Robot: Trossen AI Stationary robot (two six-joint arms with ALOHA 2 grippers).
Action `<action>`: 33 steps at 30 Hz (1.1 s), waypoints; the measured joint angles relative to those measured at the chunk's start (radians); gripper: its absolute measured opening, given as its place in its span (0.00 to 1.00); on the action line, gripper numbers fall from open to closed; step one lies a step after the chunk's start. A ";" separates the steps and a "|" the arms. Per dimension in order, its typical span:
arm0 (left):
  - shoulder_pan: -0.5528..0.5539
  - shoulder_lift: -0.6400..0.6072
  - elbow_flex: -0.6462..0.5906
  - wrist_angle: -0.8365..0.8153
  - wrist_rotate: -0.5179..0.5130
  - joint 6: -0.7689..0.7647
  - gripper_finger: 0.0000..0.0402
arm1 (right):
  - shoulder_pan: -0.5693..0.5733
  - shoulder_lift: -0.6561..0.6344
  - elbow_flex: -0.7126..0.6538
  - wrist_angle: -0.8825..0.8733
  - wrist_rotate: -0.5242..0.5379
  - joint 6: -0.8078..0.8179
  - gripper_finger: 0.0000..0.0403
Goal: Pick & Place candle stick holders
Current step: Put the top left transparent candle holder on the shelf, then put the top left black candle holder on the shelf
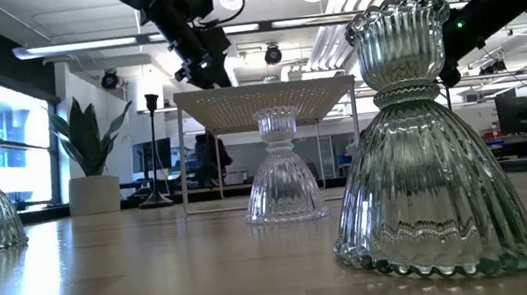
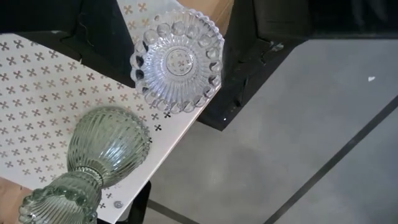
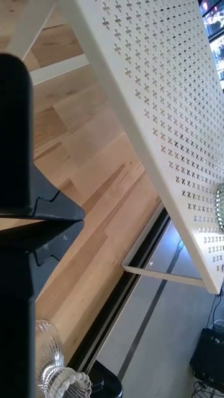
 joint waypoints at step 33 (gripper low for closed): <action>-0.021 -0.013 0.213 -0.126 0.071 0.119 0.51 | 0.000 0.000 0.000 -0.001 0.000 0.001 0.01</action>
